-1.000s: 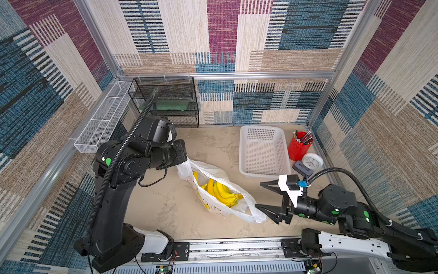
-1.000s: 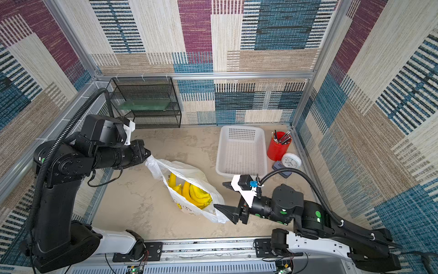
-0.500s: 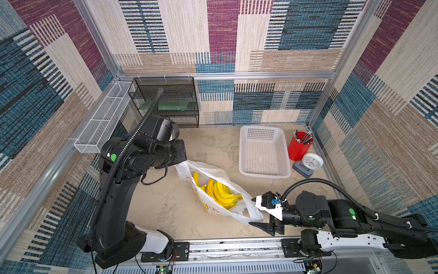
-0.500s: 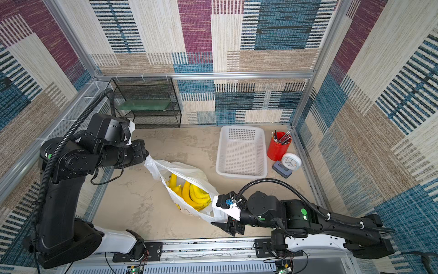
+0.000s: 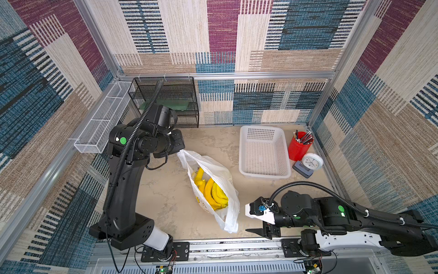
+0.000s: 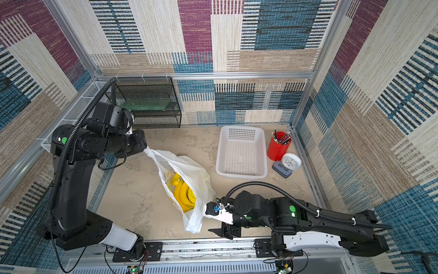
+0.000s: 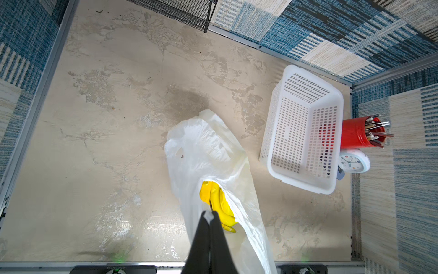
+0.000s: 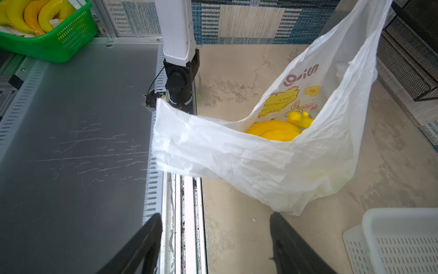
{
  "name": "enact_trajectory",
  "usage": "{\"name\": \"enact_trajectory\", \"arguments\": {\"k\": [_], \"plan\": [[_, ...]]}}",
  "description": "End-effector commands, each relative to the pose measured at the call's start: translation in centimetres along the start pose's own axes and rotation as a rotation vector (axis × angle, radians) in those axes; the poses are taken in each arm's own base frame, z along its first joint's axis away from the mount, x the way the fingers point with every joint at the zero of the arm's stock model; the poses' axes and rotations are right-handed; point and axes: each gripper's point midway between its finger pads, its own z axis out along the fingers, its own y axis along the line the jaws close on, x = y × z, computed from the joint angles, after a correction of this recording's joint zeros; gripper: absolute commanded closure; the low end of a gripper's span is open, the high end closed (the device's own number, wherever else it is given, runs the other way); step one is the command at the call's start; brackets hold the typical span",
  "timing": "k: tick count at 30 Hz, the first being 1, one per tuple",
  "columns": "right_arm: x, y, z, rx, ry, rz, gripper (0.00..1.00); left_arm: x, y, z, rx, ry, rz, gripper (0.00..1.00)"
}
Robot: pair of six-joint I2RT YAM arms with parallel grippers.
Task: Place the banana into a plastic bag & tie a knot
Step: Adjust the plastic bag at the center of the board.
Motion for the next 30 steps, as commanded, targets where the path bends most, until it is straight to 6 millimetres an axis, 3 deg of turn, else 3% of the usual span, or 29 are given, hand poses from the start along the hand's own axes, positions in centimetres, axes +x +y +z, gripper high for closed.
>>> {"name": "enact_trajectory", "arguments": {"k": [1,5,10,13,17,21,25,30], "plan": [[-2.5,-0.1,0.7,-0.001,-0.074,-0.019,0.28,0.9,0.3,0.0,-0.004,0.041,0.038,1.00],[-3.0,0.5,1.4,-0.033,-0.090,-0.042,0.26,0.9,0.5,0.1,-0.008,0.044,0.043,1.00],[-3.3,-1.2,2.6,0.045,-0.112,-0.058,0.21,0.9,0.8,0.6,-0.022,0.057,0.056,1.00],[-4.8,-5.4,3.4,0.146,-0.168,0.034,0.21,0.6,0.6,1.1,-0.019,0.066,0.076,1.00],[-8.4,-12.9,3.4,0.269,-0.312,0.146,0.15,0.1,0.1,1.4,0.004,0.069,0.082,1.00],[-11.1,-19.0,5.2,0.346,-0.339,0.305,0.13,-0.5,-0.6,1.3,0.052,0.074,0.033,1.00],[-12.4,-20.7,7.7,0.326,-0.334,0.351,0.13,-0.5,-0.5,1.9,0.078,0.117,-0.016,1.00],[-12.5,-21.4,7.6,0.319,-0.363,0.382,0.13,-1.7,-0.1,3.4,0.108,0.158,-0.100,1.00]]}}
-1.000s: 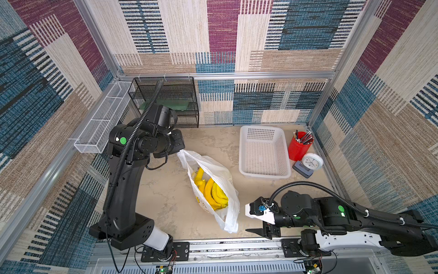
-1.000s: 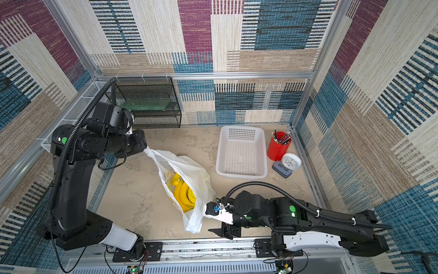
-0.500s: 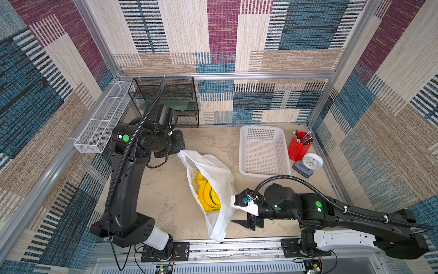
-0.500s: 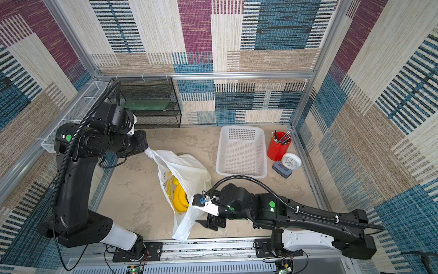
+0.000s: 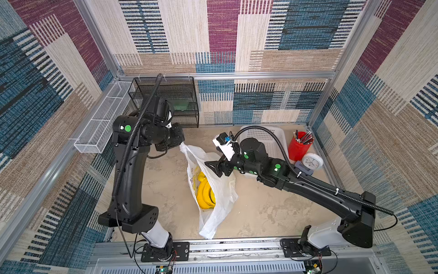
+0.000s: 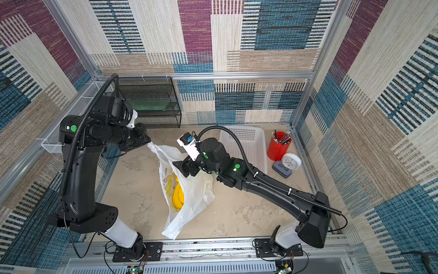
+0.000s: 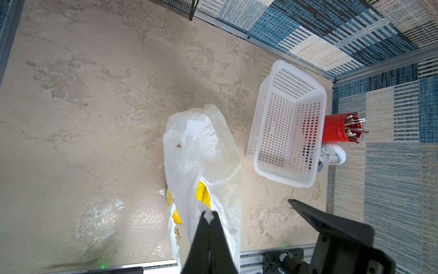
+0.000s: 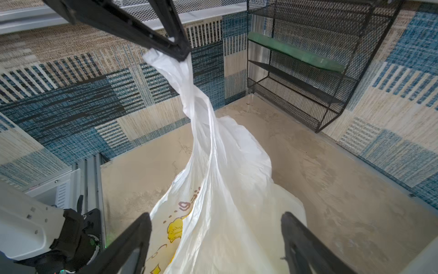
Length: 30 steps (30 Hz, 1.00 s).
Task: Place the banana into a plastic bag & tie a knot
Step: Adjust the plastic bag at the center of the board.
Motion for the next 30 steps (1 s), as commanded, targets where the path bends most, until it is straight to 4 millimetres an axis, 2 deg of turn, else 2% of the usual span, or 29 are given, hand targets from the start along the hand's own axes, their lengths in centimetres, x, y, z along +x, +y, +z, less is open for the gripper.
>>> {"name": "enact_trajectory", "arguments": {"k": [1,4,7,8,9,10,12,15,17,20,23,26,30], "plan": [[-1.2,0.0,-0.3,-0.016,-0.054,0.038,0.13,0.0,0.0,0.8,0.034,0.066,-0.046,1.00],[0.3,0.2,-1.0,-0.021,-0.032,0.015,0.13,-2.0,0.4,2.0,0.016,0.046,-0.080,1.00],[2.2,1.4,-1.8,-0.074,0.009,-0.071,0.13,-3.9,0.9,3.5,0.014,0.035,-0.127,1.00],[3.0,1.9,-2.0,-0.081,0.027,-0.096,0.13,-4.6,1.1,4.0,0.011,0.031,-0.137,0.66],[3.7,2.7,-2.3,-0.094,0.040,-0.132,0.13,-5.1,1.4,4.5,0.011,0.031,-0.152,0.01],[4.2,3.8,-2.7,-0.119,0.044,-0.177,0.13,-5.4,1.5,4.8,0.012,0.031,-0.160,0.00],[5.0,7.5,-3.8,-0.189,0.048,-0.270,0.12,-5.8,1.8,5.3,0.010,0.033,-0.165,0.00],[6.4,11.0,-5.0,-0.280,0.046,-0.355,0.11,-5.7,1.8,5.3,0.007,0.038,-0.141,0.00],[6.9,12.3,-5.2,-0.326,0.026,-0.390,0.11,-5.2,2.3,5.0,-0.016,0.040,-0.133,0.00],[6.7,14.6,-4.9,-0.437,-0.036,-0.465,0.11,-4.7,2.9,4.3,-0.031,0.039,-0.130,0.00],[7.8,17.4,-3.7,-0.563,0.032,-0.590,0.10,-4.4,3.2,2.9,-0.038,0.012,-0.145,0.00],[9.4,18.7,-2.1,-0.592,0.152,-0.608,0.13,-3.6,3.5,1.3,-0.050,-0.009,-0.144,0.00],[9.9,20.0,-2.3,-0.649,0.114,-0.611,0.14,-1.2,5.4,-0.8,-0.126,-0.020,-0.117,0.00]]}}
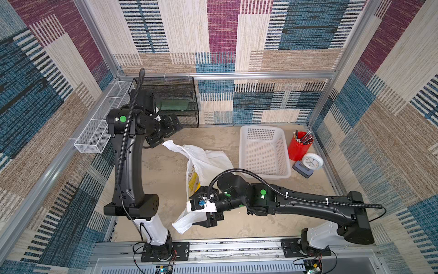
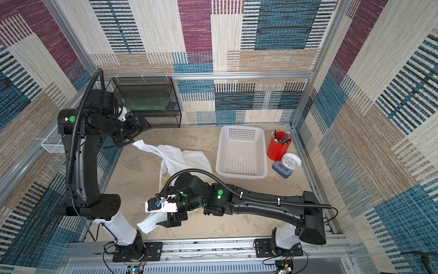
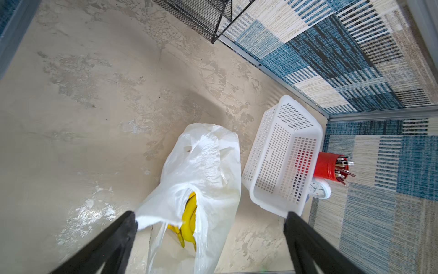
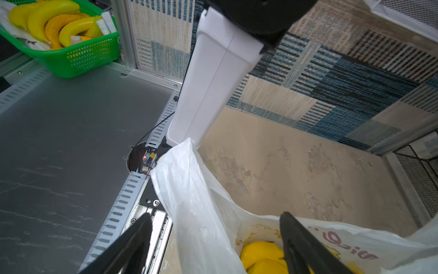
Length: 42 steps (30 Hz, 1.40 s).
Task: Place the banana into a plastic bag & tie a knot
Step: Adjust the plastic bag at the center of the board.
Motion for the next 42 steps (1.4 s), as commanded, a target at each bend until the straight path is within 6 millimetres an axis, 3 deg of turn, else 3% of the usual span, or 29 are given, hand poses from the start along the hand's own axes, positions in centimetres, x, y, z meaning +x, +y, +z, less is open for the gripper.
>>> {"name": "enact_trajectory", "arguments": {"k": [1,5,10,14,17,20,22,26,29,31,35,39,42], "plan": [[0.4,1.7,0.4,-0.072,-0.003,-0.037,0.14,2.2,2.8,-1.5,-0.110,0.020,0.037,0.00],[1.5,2.8,1.4,-0.093,0.046,-0.048,0.14,4.3,3.8,-2.2,-0.125,0.055,0.035,0.00],[1.9,1.7,3.1,-0.040,0.057,-0.034,0.19,5.4,2.6,-3.6,-0.034,0.064,0.057,0.07],[2.0,0.0,4.4,0.030,0.072,0.023,0.42,7.2,2.2,-4.8,0.016,0.099,0.088,0.17],[2.5,-0.9,4.7,0.074,0.094,0.059,0.69,9.5,2.4,-5.0,0.044,0.183,0.078,0.23],[3.2,-1.9,3.7,0.096,0.098,0.100,0.90,11.3,2.1,-5.8,0.100,0.219,0.081,0.29],[3.5,-3.1,1.9,0.115,0.065,0.153,0.99,12.4,1.1,-6.4,0.175,0.250,0.101,0.33],[4.3,-5.2,-2.3,0.142,-0.005,0.221,1.00,14.7,-0.9,-7.8,0.308,0.316,0.148,0.38],[5.1,-6.2,-4.0,0.153,-0.004,0.252,1.00,16.8,-0.1,-7.6,0.287,0.377,0.096,0.38],[5.4,-6.4,-4.4,0.155,0.003,0.262,1.00,19.4,0.0,-7.5,0.301,0.488,0.004,0.32],[5.5,-6.5,-4.0,0.148,-0.006,0.283,1.00,23.3,0.6,-8.2,0.246,0.590,-0.011,0.27],[5.1,-6.6,-3.2,0.138,-0.025,0.294,1.00,26.9,1.4,-8.1,0.170,0.729,-0.043,0.27],[4.9,-6.6,-2.9,0.134,-0.030,0.294,1.00,28.2,3.1,-6.9,0.067,0.742,-0.021,0.31]]}}
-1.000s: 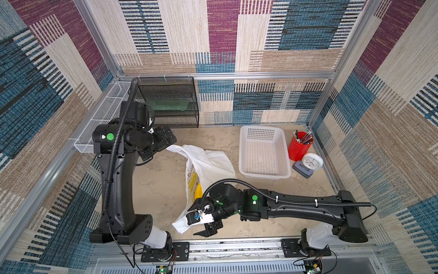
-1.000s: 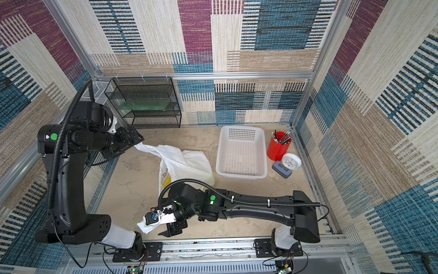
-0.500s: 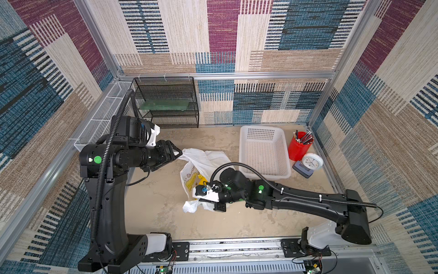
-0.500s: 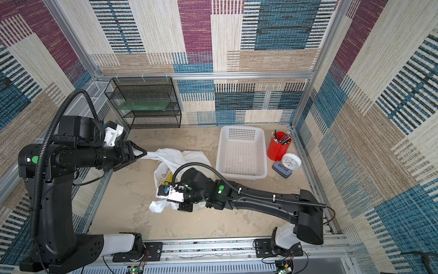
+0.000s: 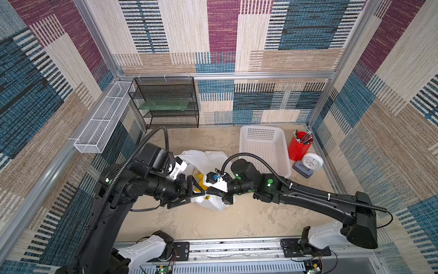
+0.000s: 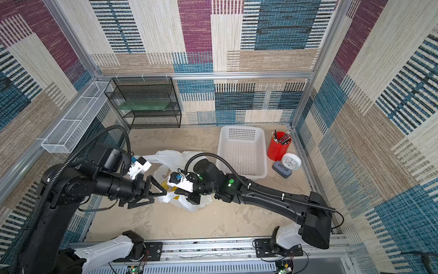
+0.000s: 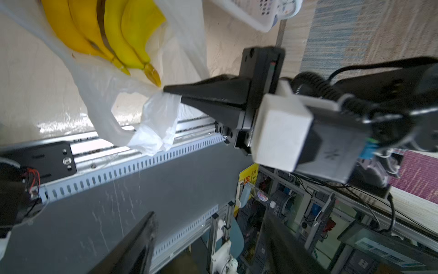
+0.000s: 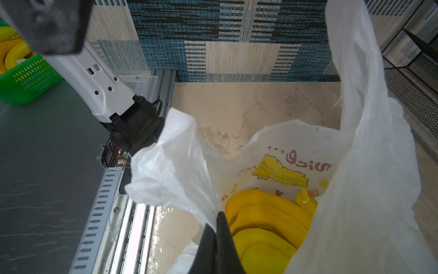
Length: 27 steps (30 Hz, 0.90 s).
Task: Place the banana into a plastic bag & tie a knot
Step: Adjust the plastic bag at the center of the board.
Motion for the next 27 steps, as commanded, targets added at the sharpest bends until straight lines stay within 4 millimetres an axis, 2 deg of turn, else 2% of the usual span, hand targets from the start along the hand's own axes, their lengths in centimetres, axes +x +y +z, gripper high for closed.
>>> {"name": "enact_trajectory", "arguments": {"k": [1,5,10,14,21,23,27], "plan": [[-1.6,0.2,0.0,-0.012,-0.055,0.000,1.00,2.7,4.3,0.7,-0.190,0.088,-0.195,0.32],[-1.6,0.5,-0.4,-0.020,-0.062,-0.003,1.00,1.0,5.4,1.0,-0.286,0.029,-0.179,0.35],[-1.7,0.8,-0.8,-0.023,-0.073,-0.004,1.00,-2.3,4.6,1.4,-0.358,-0.018,-0.116,0.37],[-1.7,0.7,-0.9,-0.015,-0.074,0.001,1.00,-2.1,5.4,2.0,-0.389,0.005,-0.119,0.46],[-1.9,0.6,-0.7,-0.012,-0.080,0.003,1.00,-0.6,6.8,2.2,-0.395,0.025,-0.153,0.48],[-2.0,0.6,-0.7,-0.014,-0.084,0.000,1.00,-0.9,6.8,2.5,-0.401,0.025,-0.144,0.50],[-1.8,0.8,-0.7,-0.022,-0.077,0.002,1.00,-2.3,5.4,3.1,-0.369,0.000,-0.122,0.53]]}}
